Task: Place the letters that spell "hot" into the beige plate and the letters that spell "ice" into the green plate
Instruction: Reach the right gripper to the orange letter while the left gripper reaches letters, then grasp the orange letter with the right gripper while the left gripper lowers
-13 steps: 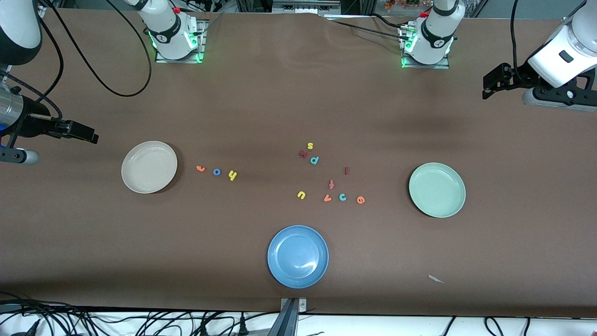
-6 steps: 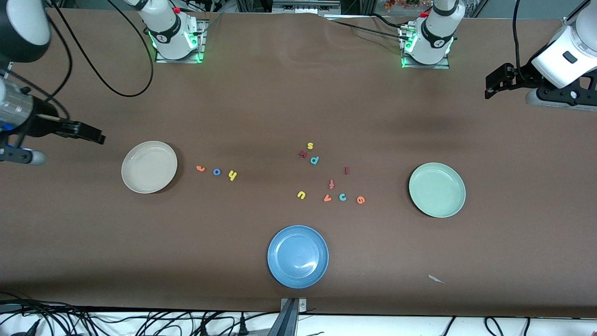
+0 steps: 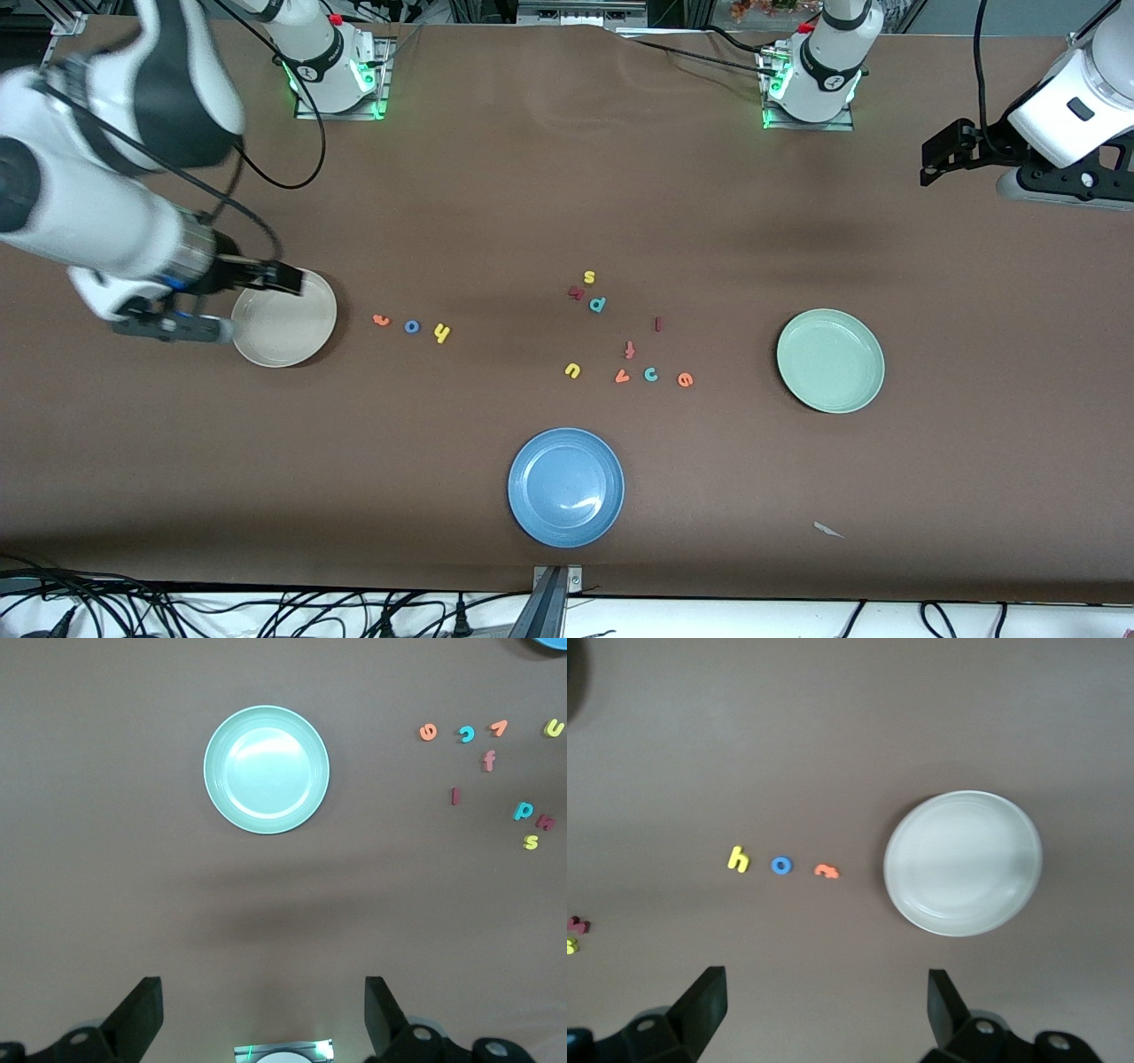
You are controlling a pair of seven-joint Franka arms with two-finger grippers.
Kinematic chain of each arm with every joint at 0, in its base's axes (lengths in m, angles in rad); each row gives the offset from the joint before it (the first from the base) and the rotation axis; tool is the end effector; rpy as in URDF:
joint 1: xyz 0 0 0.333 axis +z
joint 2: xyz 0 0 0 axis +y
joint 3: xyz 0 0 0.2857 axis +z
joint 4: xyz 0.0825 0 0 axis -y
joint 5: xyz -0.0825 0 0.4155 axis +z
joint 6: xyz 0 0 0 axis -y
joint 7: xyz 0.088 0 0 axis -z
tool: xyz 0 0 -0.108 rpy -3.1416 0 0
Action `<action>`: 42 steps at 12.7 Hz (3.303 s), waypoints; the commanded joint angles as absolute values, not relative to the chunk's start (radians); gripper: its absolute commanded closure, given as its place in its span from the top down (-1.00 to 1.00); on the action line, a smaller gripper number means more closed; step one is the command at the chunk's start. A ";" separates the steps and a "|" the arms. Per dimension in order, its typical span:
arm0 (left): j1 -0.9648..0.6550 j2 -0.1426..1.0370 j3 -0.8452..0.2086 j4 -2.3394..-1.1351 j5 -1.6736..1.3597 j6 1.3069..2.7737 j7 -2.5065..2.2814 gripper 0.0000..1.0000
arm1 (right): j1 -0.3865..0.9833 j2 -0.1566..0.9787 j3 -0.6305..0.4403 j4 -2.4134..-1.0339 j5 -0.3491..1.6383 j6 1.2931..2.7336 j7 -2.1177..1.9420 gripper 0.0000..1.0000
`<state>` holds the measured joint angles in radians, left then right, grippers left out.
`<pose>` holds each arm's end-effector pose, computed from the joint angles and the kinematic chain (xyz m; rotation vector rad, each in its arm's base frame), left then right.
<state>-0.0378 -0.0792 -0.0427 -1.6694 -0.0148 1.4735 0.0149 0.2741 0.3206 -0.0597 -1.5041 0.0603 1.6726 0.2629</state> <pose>0.5495 -0.0468 0.5812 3.1250 -0.1496 -0.1834 0.6446 0.1504 0.4339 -3.1272 0.0900 0.2457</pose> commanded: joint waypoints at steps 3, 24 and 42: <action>-0.034 -0.057 -0.049 -1.632 -0.023 1.443 0.023 1.00 | 0.359 0.448 -0.063 -1.514 0.063 1.678 0.203 1.00; -0.390 0.422 -0.067 -1.632 -0.048 1.843 -0.066 1.00 | 0.360 0.472 -0.069 -2.055 0.057 2.417 -0.071 0.29; -0.406 0.592 -0.067 -1.710 -0.034 2.181 -0.158 1.00 | 0.367 0.522 -0.067 -2.056 0.051 2.517 -0.060 -0.52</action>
<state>-0.3958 0.5689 -0.0710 -1.7077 -0.0226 2.1400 -0.1561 0.3669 0.5190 -0.0684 -2.0446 0.0586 2.4969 -0.0558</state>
